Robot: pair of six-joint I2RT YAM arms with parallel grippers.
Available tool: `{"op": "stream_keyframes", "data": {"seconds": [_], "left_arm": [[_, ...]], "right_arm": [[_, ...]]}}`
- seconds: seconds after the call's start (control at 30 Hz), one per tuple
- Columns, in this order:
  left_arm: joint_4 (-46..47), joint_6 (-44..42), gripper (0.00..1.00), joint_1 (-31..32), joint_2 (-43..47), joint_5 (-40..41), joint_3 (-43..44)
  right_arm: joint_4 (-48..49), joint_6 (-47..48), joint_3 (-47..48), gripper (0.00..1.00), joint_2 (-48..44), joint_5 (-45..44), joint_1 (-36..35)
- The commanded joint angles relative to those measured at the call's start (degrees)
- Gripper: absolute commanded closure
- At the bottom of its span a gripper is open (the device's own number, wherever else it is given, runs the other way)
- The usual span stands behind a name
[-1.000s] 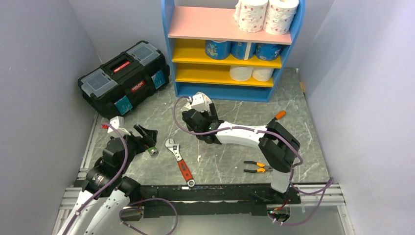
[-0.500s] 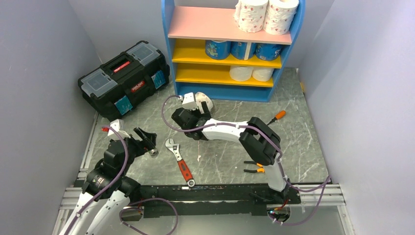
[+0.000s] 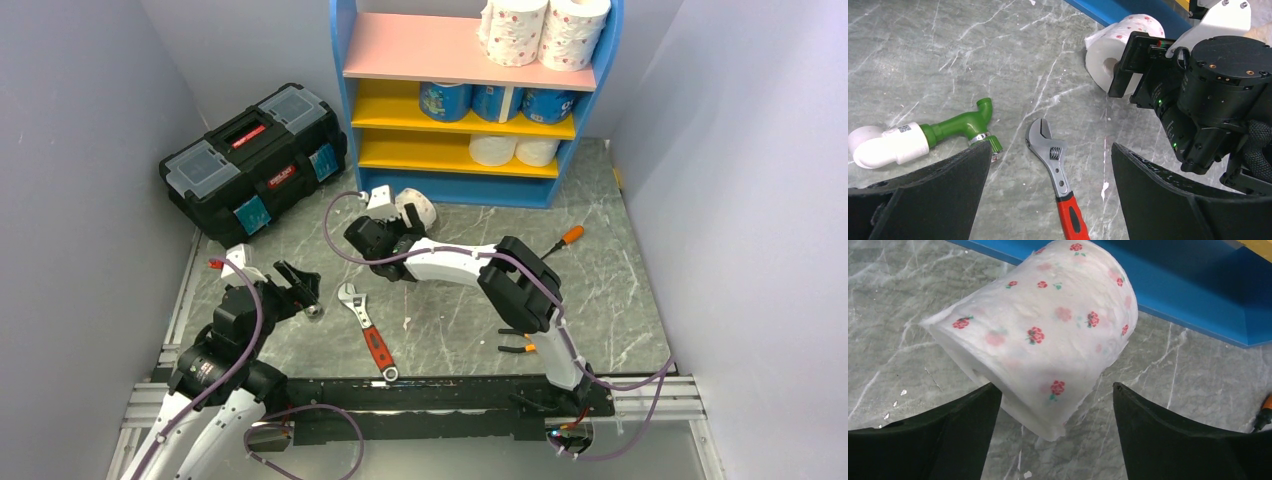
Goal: Place and organize the paper towels onto the shelf
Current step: Pick up the paper towel from the center of the board.
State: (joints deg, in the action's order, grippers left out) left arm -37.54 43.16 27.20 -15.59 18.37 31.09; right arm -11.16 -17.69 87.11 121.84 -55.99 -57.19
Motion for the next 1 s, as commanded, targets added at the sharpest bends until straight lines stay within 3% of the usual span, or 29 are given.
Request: {"op": "stream_keyframes", "data": {"seconds": [0.0, 0.07, 0.23, 0.37, 0.63, 0.83, 0.97], "left_arm": [[1.4, 0.2, 0.05, -0.2, 0.0, 0.7, -0.6], [1.4, 0.2, 0.04, -0.2, -0.1, 0.6, -0.7], [1.6, 0.4, 0.04, -0.2, 0.0, 0.5, -0.6], [1.9, 0.4, 0.05, -0.3, -0.3, 0.1, -0.4], [2.6, 1.3, 0.05, -0.2, -1.2, -1.1, -0.2], [4.8, 2.9, 0.05, -0.3, -2.7, -3.3, -1.2], [6.4, 4.5, 0.06, -0.3, -4.2, -5.4, -2.2]], "right_arm": [[-0.6, 0.7, 0.9, 0.21, 0.0, -1.5, 0.8], [-1.0, 0.5, 0.8, 0.3, 0.0, -1.5, 1.1], [-1.2, 0.6, -0.3, 0.64, -1.9, -1.0, 1.2], [-4.1, 0.1, -0.3, 0.77, -5.6, 1.3, 1.1], [-20.1, -1.9, 3.1, 0.8, -17.6, 12.4, 2.1], [-29.9, -6.4, -1.1, 0.79, -29.4, 30.5, 8.3], [-28.7, -10.1, -10.4, 0.77, -39.1, 46.0, 15.6]]}}
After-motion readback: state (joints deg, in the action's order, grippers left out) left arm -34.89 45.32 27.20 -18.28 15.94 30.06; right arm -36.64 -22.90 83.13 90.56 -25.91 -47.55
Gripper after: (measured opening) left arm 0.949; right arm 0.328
